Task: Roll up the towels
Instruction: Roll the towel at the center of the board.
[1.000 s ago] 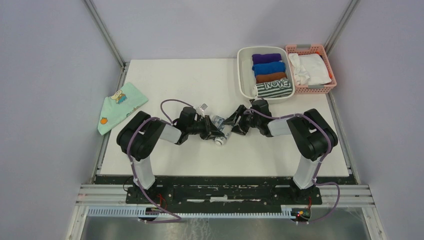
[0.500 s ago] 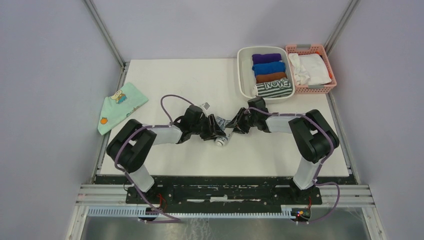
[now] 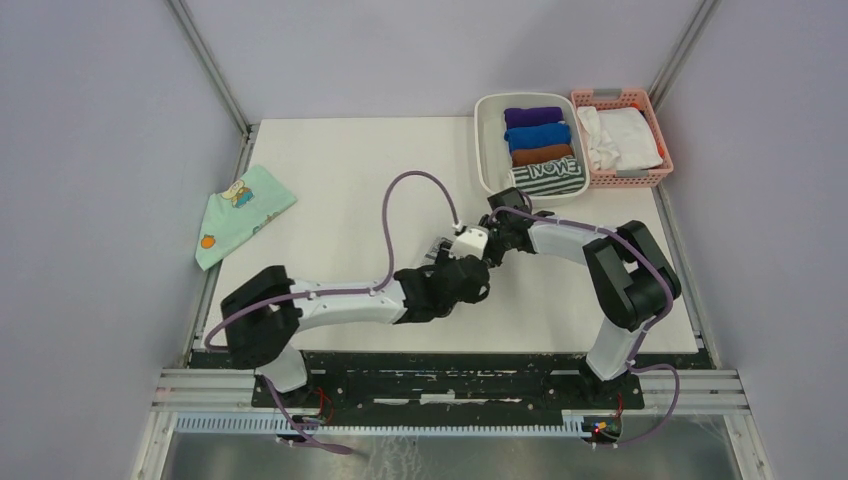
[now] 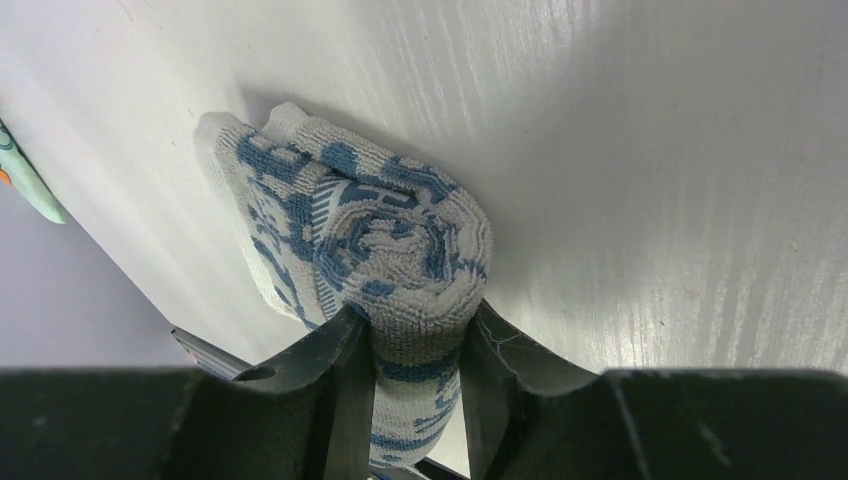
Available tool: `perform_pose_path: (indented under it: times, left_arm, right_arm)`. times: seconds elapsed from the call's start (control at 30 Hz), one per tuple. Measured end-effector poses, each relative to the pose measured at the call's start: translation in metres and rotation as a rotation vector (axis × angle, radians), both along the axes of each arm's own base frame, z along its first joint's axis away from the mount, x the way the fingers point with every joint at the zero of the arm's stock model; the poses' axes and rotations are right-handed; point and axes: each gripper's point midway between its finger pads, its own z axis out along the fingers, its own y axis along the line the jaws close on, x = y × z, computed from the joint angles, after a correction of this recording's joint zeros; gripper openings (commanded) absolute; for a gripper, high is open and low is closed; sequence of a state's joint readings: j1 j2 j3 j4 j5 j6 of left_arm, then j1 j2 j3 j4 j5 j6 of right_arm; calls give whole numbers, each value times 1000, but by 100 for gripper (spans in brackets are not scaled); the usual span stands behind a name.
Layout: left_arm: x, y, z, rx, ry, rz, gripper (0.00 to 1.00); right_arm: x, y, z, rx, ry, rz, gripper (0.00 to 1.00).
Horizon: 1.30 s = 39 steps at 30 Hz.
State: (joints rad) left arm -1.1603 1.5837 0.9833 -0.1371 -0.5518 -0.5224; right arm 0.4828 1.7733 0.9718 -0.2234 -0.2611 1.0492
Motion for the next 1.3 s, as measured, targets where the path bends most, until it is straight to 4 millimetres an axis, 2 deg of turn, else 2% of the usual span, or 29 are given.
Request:
perform_pose_path:
  times: [0.07,0.17,0.37,0.57,0.67,0.8,0.93,1.03,1.17,1.3]
  left_arm:
    - [1,-8,-2,77,-56,0,63]
    - [2,-15,-16,203,-121,-4,64]
    - [1,-4,-52,412,-171,-21,64]
    - [8,4,-67,520,-208,7,62]
    - [10,7,-70,552,-219,19,58]
    - [12,12,-72,575,-224,31,46]
    - [18,19,-73,556,-197,40,37]
    - [23,26,-71,481,-136,30,32]
    - [29,33,-69,311,-15,0,26]
    - [39,36,-66,71,135,-29,23]
  right_arm:
    - [-1,-1,0,-4,6,-1,40]
    - [-2,-1,0,-8,15,-1,40]
    - [-3,-2,0,-10,19,0,40]
    - [-3,-1,0,-8,20,1,40]
    - [-4,-1,0,-4,21,3,42]
    - [-4,1,1,6,22,9,46]
    - [-3,4,4,23,12,18,55]
    - [-1,5,8,46,-10,24,63]
    - [1,0,16,83,-53,18,72]
    - [6,-7,25,128,-107,-4,76]
